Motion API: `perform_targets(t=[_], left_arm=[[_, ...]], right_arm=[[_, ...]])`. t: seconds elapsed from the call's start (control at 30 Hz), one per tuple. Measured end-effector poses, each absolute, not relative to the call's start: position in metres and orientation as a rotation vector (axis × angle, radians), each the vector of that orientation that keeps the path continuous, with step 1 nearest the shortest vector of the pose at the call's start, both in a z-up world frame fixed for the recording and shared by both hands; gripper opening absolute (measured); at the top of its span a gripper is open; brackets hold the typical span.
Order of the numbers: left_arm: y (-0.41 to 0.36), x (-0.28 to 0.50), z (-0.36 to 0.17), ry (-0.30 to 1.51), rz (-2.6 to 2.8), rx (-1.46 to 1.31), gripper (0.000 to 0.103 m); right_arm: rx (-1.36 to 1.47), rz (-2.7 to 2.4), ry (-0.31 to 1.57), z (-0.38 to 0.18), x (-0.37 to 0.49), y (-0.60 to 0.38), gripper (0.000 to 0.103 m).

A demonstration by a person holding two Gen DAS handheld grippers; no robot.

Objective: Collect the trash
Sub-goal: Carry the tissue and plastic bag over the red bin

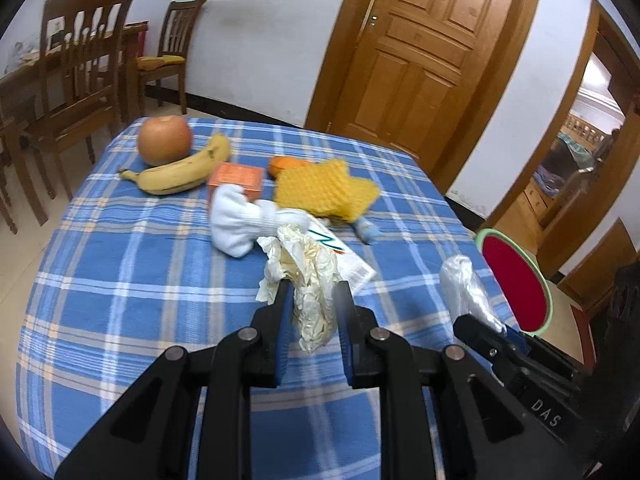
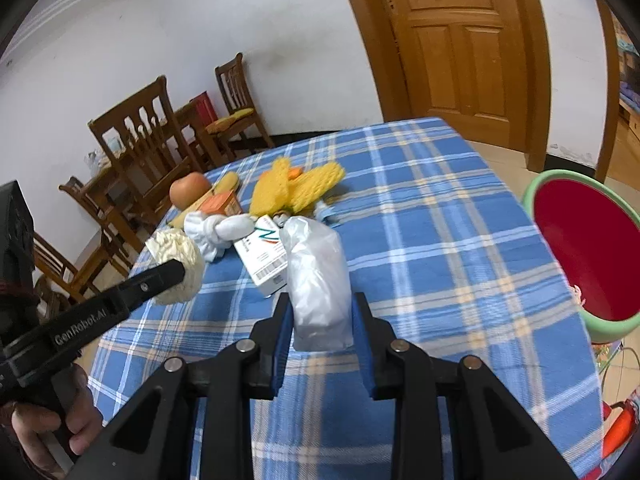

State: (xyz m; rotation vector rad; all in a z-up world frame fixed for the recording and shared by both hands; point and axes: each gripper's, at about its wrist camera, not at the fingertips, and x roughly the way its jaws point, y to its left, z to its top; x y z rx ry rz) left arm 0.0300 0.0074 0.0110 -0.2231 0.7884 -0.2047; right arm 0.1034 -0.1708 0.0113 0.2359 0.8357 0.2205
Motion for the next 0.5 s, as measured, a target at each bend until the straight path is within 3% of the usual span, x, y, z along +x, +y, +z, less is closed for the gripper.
perform_targets(t=[0.5], left_arm=[[-0.065,0.036,0.027,0.808,-0.377,-0.156,0.020]], right_arm=[[0.303,0.134,0.758,0.037,0.079,-0.227,0.032]])
